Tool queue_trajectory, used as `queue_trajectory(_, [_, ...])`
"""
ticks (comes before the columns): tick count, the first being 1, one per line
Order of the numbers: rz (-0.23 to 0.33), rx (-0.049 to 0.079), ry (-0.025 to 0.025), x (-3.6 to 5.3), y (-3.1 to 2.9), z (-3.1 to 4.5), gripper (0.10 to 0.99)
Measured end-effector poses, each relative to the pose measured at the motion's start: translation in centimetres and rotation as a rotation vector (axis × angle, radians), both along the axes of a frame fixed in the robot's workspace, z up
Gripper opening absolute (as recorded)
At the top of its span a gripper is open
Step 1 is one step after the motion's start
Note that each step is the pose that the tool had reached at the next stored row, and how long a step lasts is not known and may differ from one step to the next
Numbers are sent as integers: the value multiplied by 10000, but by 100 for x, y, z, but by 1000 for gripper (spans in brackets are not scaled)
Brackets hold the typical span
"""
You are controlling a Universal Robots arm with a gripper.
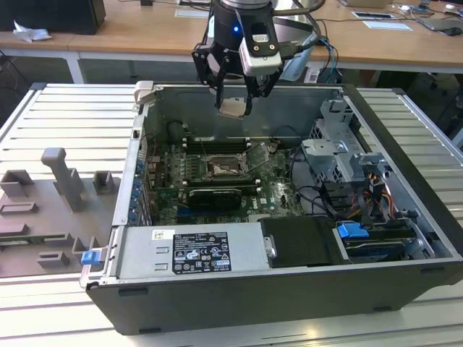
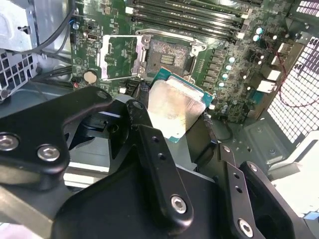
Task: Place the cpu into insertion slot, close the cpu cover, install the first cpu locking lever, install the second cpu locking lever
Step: 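Place the cpu into insertion slot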
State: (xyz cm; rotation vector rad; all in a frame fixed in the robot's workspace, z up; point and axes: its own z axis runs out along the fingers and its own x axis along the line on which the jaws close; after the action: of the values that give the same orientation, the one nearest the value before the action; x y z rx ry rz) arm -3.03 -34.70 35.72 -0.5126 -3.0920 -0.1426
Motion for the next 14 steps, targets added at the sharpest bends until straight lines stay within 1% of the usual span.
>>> queue_trajectory(4, [-37,0,0,0,-3,-24,541])
queue_trajectory(6, [-172,-2,0,1,-3,-30,541])
queue_trajectory(7, [-412,-1,0,0,-3,-34,541])
queue_trajectory(9, [-706,-2,0,0,-3,-38,541])
queue_trajectory(10, [-989,-1,0,0,-3,-40,541])
queue_trajectory(14, [-1570,0,-1,0,-3,-44,541])
